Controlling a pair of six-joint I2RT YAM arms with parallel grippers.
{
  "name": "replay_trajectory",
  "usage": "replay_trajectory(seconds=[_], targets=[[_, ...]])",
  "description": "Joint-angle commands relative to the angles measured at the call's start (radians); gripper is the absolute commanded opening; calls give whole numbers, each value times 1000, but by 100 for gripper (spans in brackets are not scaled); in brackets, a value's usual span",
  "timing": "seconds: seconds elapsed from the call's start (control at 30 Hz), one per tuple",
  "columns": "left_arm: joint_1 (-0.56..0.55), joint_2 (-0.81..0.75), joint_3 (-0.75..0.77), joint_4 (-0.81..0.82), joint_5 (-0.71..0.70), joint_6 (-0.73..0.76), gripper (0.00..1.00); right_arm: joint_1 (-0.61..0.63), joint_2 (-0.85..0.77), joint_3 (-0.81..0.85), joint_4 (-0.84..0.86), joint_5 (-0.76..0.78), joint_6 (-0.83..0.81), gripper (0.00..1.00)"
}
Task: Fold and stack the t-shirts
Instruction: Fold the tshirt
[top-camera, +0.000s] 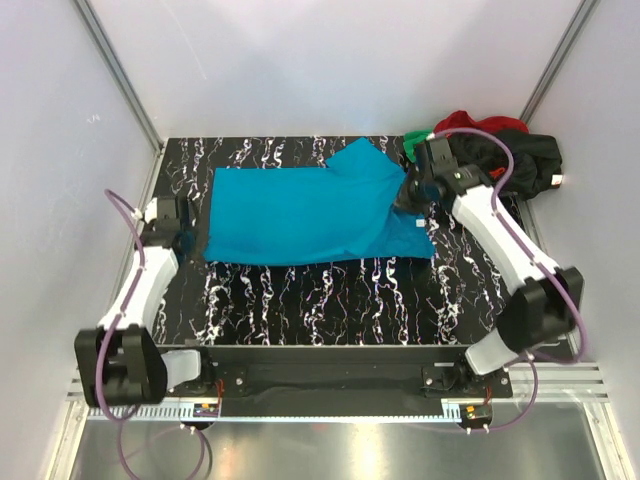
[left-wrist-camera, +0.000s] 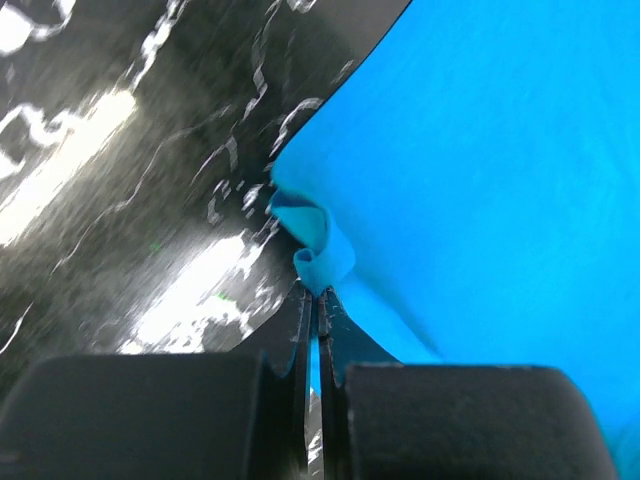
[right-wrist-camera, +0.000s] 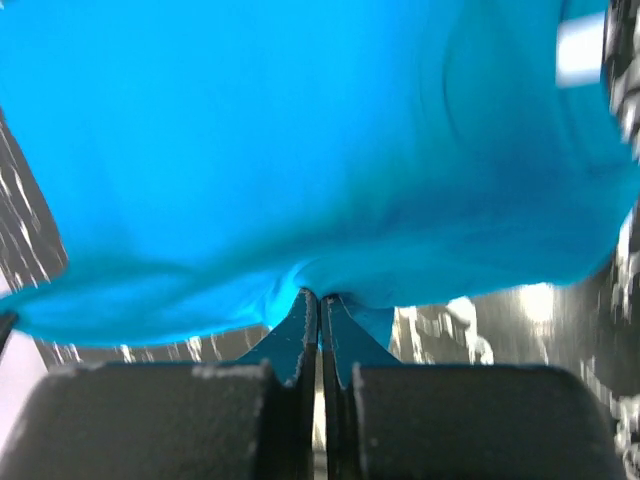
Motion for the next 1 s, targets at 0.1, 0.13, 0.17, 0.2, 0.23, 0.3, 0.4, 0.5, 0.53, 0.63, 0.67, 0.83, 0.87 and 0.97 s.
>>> replay_trajectory(seconds=[0.1,0.13,0.17,0.2,0.23,0.3,0.4,0.5,0.53,0.63,0.67,0.83,0.87,0.97], targets=[[34,282,241,39,51,25,0,-104,345,337,-19,-6,-121,0],[36,380,273,39,71,29,0,-113,400,389,-27,-43,-141,0],[39,434,346,38,94,57,8,-119,501,496,-35,-71,-162,2],[42,485,384,24,167,69,31,-121,546,550,-76,-74,-184,49],[45,562,414,16,217,86,69,-121,581,599,-116,-27,-193,62],[40,570,436,5,251,104,88,-121,605,639,-166,9,-198,88],[40,437,315,42,182,92,99,-121,499,489,-113,75,-187,91],[40,285,179,81,136,71,99,-121,340,261,-24,104,-160,91],[39,252,118,88,127,66,99,-121,259,197,5,99,-152,91],[48,157,9,116,101,55,99,-125,145,-79,100,72,-123,91],[51,143,-15,137,91,52,99,-128,129,-123,122,63,-118,91],[79,163,-99,220,129,32,98,-189,123,-290,200,-3,-118,88],[79,196,-98,235,136,32,92,-199,127,-295,203,-3,-122,87],[79,247,-86,262,140,28,90,-240,132,-312,227,-14,-130,86]])
